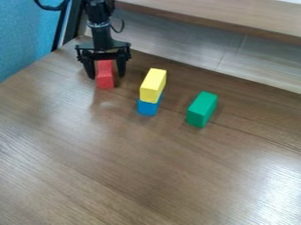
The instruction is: Move the red cube towards the right side
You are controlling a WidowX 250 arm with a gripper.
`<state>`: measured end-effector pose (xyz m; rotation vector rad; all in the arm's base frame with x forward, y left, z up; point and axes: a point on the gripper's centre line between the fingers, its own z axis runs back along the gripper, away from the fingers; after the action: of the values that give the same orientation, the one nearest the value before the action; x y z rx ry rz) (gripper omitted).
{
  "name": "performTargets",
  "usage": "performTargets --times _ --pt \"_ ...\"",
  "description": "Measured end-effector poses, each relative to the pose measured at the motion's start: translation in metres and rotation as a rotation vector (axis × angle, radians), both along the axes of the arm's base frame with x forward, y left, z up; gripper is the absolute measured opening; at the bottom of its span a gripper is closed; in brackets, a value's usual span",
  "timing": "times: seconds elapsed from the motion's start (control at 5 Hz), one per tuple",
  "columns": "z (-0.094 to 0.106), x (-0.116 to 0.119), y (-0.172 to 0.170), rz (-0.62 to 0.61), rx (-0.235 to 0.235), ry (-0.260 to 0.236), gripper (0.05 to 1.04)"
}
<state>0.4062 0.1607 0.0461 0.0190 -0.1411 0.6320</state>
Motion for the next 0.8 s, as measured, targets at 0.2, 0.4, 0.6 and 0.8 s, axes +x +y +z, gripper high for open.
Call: performTargets --times 0.2,0.4,0.6,0.8 --pt "-0.014 -0.009 -0.004 -0.009 -0.017 0.018 0.667" --pt "-0.013 -0.019 -0.013 -0.030 -0.041 0.025 0.593" --pt "-0.007 -0.031 -0.023 -0.069 -0.049 0.019 0.593" --pt "0.000 -0.046 -0.034 -0.100 -0.061 0.003 0.593"
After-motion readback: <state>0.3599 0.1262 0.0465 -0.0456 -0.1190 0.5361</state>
